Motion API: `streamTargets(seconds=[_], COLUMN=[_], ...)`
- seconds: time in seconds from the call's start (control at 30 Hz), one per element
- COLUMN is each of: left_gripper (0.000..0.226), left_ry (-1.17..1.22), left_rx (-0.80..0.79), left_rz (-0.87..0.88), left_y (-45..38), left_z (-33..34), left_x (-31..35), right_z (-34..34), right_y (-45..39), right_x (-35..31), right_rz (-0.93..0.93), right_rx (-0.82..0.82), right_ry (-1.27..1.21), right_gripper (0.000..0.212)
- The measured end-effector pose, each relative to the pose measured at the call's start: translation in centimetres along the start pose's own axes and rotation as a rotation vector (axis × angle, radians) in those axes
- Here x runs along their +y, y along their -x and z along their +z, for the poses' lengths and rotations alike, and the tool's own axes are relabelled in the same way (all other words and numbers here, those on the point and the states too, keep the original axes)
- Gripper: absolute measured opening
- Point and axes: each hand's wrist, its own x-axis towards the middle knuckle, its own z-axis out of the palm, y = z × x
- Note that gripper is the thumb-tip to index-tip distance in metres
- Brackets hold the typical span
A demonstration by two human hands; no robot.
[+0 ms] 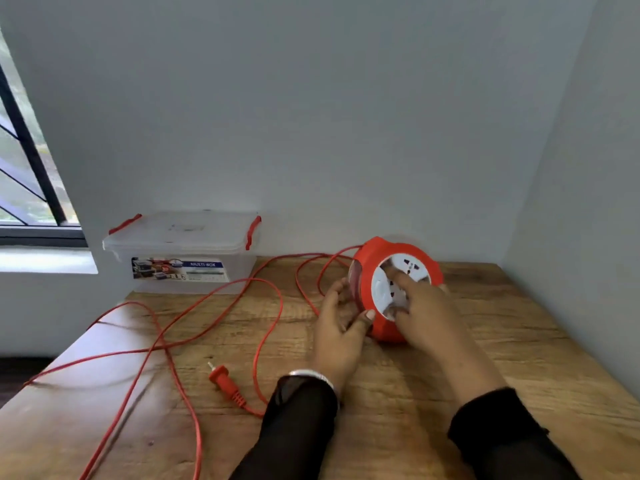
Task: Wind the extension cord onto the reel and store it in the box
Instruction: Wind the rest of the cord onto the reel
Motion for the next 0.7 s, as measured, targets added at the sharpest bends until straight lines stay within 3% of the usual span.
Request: streamTargets(seconds=[0.27, 0.7], left_gripper=[0.054, 0.07], left_ry=[-0.004, -0.007], left_rx=[-0.025, -0.057], left_rz=[-0.063, -0.029], left_y=[-1.6, -0.4], left_z=[0.6, 0.4], left_x=[-0.2, 1.0], right_z=[1.1, 0.4], right_y=[-0.3, 1.9], right_x=[0.8, -0.1], right_rz=[-0.033, 0.03], right_rx=[0.22, 0.311], right_ry=[0.047, -0.019], right_gripper=[0.06, 0.063])
